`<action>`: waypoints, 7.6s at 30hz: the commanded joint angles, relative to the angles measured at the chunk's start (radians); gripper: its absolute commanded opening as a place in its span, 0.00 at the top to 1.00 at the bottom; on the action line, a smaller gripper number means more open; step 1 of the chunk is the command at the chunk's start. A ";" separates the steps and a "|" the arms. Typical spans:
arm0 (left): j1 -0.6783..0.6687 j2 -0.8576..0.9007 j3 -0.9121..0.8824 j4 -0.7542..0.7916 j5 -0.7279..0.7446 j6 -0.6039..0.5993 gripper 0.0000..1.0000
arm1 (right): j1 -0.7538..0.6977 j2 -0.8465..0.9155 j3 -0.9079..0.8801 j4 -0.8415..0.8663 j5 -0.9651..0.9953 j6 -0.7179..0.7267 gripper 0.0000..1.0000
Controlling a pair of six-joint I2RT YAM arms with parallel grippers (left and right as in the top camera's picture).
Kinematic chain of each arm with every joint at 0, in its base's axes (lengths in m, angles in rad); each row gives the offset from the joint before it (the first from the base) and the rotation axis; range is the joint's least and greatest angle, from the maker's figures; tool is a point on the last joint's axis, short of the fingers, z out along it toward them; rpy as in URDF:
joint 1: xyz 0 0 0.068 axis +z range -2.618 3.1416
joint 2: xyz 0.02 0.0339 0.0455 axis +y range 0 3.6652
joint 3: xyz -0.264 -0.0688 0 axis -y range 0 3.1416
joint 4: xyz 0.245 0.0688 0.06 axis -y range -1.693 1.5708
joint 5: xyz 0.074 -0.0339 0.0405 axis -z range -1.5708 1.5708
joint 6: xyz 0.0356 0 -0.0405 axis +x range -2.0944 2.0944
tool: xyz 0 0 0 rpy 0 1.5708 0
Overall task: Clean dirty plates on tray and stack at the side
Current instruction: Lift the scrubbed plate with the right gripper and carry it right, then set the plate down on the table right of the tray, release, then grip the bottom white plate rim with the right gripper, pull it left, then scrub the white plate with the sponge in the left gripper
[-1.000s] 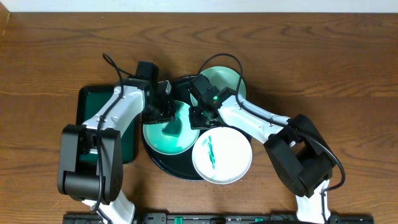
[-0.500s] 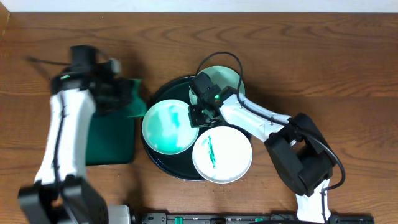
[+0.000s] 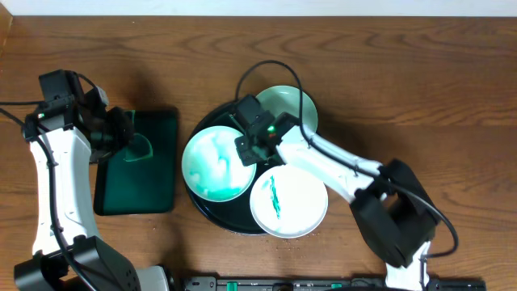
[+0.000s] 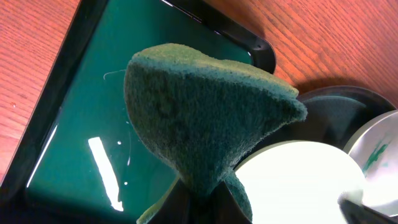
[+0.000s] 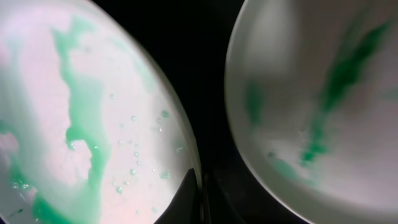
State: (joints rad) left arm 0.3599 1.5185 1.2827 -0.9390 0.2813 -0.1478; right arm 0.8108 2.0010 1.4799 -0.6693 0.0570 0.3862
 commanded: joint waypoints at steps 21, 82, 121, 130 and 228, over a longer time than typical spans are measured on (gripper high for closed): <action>0.005 -0.003 0.015 -0.003 -0.006 0.020 0.93 | 0.382 -0.179 0.044 0.031 1.378 -0.319 0.99; 0.003 -0.003 0.013 -0.017 -0.003 0.051 0.92 | -1.043 -0.473 -0.572 0.040 -0.269 -0.080 0.57; -0.003 -0.003 0.013 -0.019 -0.006 0.063 0.93 | -0.390 -0.335 -0.537 -0.151 -0.346 0.003 0.99; -0.003 -0.003 0.013 -0.026 -0.006 0.063 0.92 | -0.280 -0.378 -0.412 -0.097 -0.374 0.078 0.99; -0.549 0.170 -0.142 0.205 0.126 -0.117 0.93 | -0.151 -0.002 -0.197 -0.029 -0.362 0.192 0.99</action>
State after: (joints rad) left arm -0.2451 1.7424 1.0573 -0.7238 0.3954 -0.3168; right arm 0.6659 1.9835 1.2671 -0.6964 -0.2993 0.5735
